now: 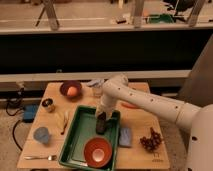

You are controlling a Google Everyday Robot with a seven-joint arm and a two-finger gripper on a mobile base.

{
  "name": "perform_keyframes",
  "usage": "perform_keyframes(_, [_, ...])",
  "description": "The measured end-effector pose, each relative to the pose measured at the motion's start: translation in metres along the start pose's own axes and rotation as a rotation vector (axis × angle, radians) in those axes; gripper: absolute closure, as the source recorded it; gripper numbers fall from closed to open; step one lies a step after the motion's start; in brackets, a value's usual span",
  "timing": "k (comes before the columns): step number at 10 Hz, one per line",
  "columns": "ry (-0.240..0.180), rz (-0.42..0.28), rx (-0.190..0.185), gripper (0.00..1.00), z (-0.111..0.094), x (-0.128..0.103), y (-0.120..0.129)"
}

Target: Wipe tray with eraser

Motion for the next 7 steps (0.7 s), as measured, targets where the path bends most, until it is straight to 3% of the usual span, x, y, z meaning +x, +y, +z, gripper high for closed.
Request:
perform_keyframes(2, [0.003,-0.027,-0.007,1.0,0.002,0.006,-0.014])
perform_keyframes(7, [-0.022,-0.125,-0.022,1.0,0.029,-0.007,-0.082])
